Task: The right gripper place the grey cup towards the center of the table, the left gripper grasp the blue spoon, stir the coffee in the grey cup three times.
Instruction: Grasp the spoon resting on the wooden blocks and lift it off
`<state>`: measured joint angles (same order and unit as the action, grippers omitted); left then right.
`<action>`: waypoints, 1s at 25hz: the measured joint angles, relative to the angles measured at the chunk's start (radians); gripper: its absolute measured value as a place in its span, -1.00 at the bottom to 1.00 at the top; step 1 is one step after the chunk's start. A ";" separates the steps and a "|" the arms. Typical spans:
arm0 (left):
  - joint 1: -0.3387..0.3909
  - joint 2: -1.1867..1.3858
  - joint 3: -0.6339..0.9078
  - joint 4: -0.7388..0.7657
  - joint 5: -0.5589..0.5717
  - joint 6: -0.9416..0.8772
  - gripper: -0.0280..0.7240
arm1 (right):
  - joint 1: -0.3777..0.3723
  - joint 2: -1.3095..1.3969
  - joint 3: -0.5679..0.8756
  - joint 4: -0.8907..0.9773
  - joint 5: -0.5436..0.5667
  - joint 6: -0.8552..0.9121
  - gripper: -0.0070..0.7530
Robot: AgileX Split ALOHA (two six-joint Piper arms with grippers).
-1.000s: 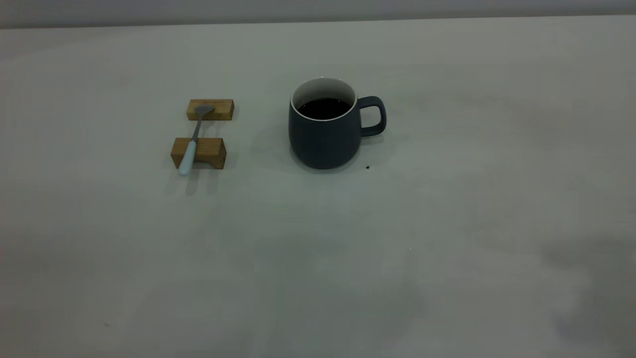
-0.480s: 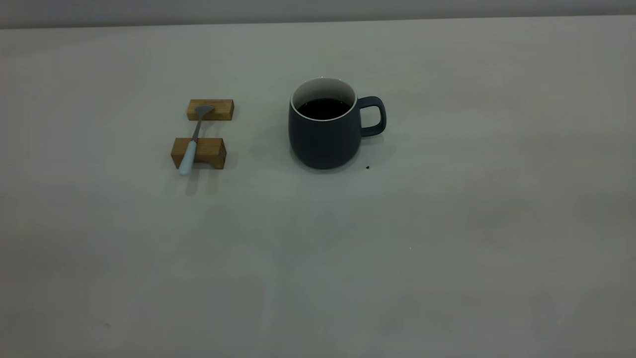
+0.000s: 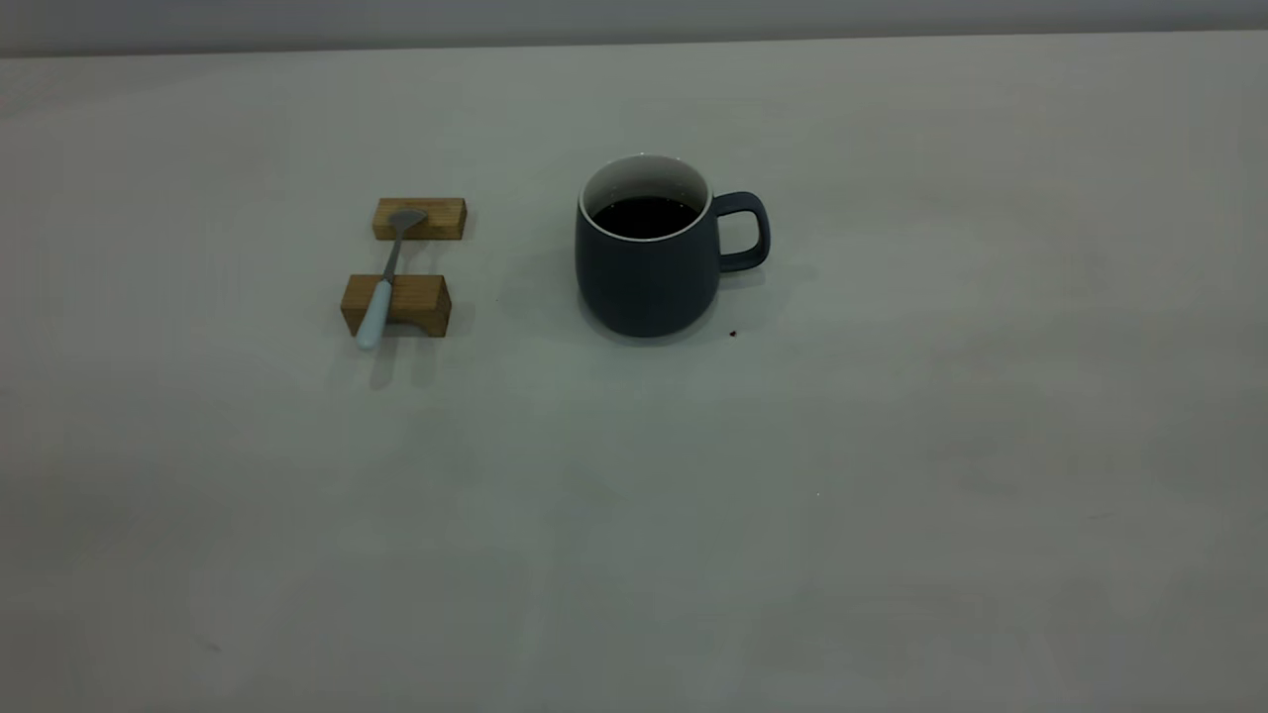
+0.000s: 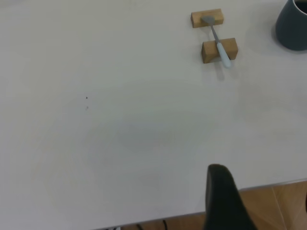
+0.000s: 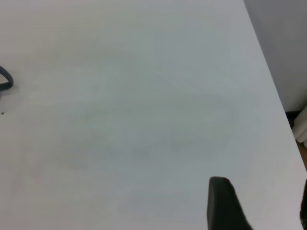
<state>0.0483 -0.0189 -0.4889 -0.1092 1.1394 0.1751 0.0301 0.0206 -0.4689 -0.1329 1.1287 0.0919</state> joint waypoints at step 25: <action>0.000 0.000 0.000 0.000 0.000 0.000 0.35 | 0.040 0.000 0.000 0.001 0.000 0.000 -0.13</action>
<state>0.0483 -0.0189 -0.4889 -0.1092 1.1394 0.1751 0.0706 0.0207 -0.4689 -0.1317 1.1287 0.0919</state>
